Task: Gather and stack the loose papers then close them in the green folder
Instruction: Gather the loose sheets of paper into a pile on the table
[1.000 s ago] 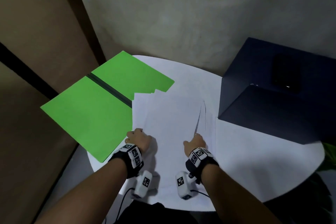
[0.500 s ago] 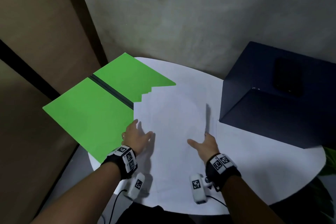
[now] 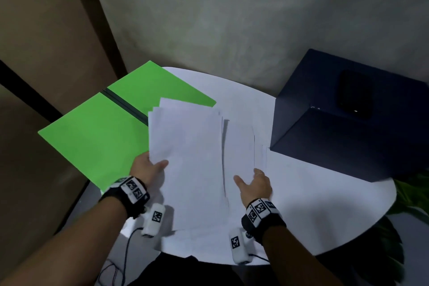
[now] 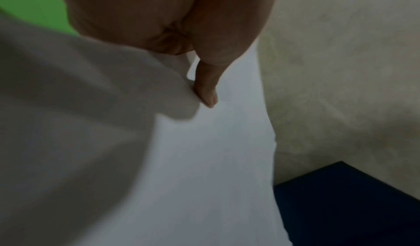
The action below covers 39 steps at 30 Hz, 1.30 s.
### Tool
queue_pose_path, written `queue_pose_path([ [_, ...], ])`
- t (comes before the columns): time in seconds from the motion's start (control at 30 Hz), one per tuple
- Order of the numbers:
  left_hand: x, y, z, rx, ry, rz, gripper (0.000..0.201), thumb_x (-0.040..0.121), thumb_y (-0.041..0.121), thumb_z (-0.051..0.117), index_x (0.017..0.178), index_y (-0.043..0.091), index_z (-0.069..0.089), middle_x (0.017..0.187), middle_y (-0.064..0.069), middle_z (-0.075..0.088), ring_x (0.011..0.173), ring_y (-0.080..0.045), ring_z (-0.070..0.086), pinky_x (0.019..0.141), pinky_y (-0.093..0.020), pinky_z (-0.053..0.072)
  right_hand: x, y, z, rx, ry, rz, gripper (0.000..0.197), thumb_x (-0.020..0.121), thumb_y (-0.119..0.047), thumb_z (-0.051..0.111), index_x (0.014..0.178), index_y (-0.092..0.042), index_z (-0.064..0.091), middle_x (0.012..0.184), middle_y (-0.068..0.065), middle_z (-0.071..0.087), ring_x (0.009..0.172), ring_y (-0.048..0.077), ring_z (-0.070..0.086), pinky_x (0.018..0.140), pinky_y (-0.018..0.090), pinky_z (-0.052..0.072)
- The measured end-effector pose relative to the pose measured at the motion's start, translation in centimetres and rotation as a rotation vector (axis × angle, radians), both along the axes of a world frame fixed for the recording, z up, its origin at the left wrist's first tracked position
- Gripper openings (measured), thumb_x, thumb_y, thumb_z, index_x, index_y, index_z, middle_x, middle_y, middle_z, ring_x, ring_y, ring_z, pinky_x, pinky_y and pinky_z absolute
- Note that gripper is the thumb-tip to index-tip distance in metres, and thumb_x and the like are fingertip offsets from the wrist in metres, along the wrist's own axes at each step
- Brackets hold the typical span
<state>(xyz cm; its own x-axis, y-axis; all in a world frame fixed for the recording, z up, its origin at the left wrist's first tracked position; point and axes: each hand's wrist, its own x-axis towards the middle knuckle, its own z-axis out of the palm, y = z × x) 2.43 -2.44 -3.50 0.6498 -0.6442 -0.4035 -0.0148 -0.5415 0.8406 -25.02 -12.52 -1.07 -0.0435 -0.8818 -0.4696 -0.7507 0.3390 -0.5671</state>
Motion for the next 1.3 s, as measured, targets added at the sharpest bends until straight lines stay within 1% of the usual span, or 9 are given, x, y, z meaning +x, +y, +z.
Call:
queue_pose_path([
  [0.07,2.4,1.1,0.1,-0.021,0.023,0.066,0.018,0.080,0.015,0.076,0.097,0.011,0.072,0.094,-0.011,0.075,0.081,-0.022,0.068,0.078,-0.035,0.054,0.0,0.6,-0.6,0.052,0.254,0.086,0.103,0.074,-0.059,0.072,0.151,-0.014,0.020,0.153,0.007,0.028,0.141,0.031,0.025,0.112,0.050,0.030],
  [0.13,4.3,2.0,0.6,-0.054,0.076,0.091,0.013,0.079,0.012,0.077,0.090,0.013,0.071,0.090,-0.010,0.074,0.079,-0.021,0.066,0.079,-0.038,0.054,0.9,1.0,-1.8,0.047,0.329,0.134,0.117,0.067,-0.063,0.075,0.153,-0.015,0.011,0.156,0.006,0.021,0.142,0.031,0.019,0.112,0.053,0.028],
  [0.33,7.3,3.4,1.6,-0.134,0.158,0.096,0.018,0.080,0.007,0.075,0.097,0.013,0.070,0.102,-0.010,0.073,0.095,-0.028,0.067,0.091,-0.043,0.051,2.5,-0.4,-2.4,-0.051,0.358,0.311,0.133,0.059,-0.060,0.082,0.155,-0.018,0.000,0.159,0.006,0.018,0.144,0.029,0.020,0.116,0.047,0.026],
  [0.5,5.4,2.7,2.1,-0.188,0.223,0.096,0.020,0.082,0.003,0.072,0.100,0.012,0.070,0.106,-0.012,0.073,0.092,-0.027,0.068,0.090,-0.041,0.052,3.7,-1.7,-2.1,0.033,0.297,0.208,0.143,0.058,-0.046,0.090,0.153,-0.015,-0.012,0.157,0.014,0.020,0.141,0.032,0.031,0.112,0.047,0.037],
  [0.63,4.5,2.2,2.5,-0.173,0.227,0.094,0.021,0.083,0.002,0.072,0.101,0.012,0.069,0.101,-0.009,0.073,0.092,-0.025,0.068,0.085,-0.035,0.052,3.3,-2.7,-1.3,0.078,0.091,0.077,0.101,0.079,-0.018,0.080,0.153,-0.011,0.012,0.146,0.017,0.044,0.126,0.032,0.052,0.103,0.036,0.044],
  [0.77,4.8,2.5,1.4,-0.062,0.195,0.061,0.020,0.080,0.010,0.076,0.099,0.013,0.070,0.101,-0.008,0.074,0.094,-0.027,0.069,0.092,-0.044,0.053,1.4,-4.0,0.3,0.049,0.005,0.108,0.065,0.076,-0.027,0.081,0.132,-0.010,0.053,0.121,0.009,0.066,0.104,0.028,0.065,0.092,0.034,0.054],
  [0.93,4.3,2.6,-0.8,0.124,0.067,-0.078,0.036,0.076,0.019,0.080,0.109,0.010,0.069,0.106,-0.009,0.073,0.099,-0.030,0.068,0.094,-0.050,0.052,-0.7,-5.3,6.3,-0.182,-0.110,0.097,0.025,0.078,-0.016,0.077,0.099,-0.013,0.065,0.091,0.003,0.071,0.086,0.025,0.069,0.076,0.031,0.055],
  [1.13,3.1,1.9,-1.1,0.189,-0.074,-0.120,0.042,0.075,0.021,0.081,0.112,0.007,0.067,0.109,-0.012,0.072,0.103,-0.031,0.066,0.093,-0.045,0.052,-1.6,-7.0,15.7,-0.505,-0.394,-0.009,0.024,0.073,-0.010,0.081,0.089,-0.020,0.065,0.083,-0.002,0.072,0.071,0.013,0.068,0.066,0.027,0.054],
  [1.3,0.9,0.9,0.4,0.210,-0.093,-0.204,0.033,0.080,0.023,0.074,0.110,0.013,0.067,0.103,-0.004,0.072,0.097,-0.027,0.067,0.089,-0.038,0.053,-1.4,-7.7,15.9,-0.405,-0.606,-0.029,0.039,0.070,-0.005,0.084,0.102,-0.017,0.067,0.098,0.001,0.075,0.089,0.019,0.073,0.081,0.035,0.058],
])
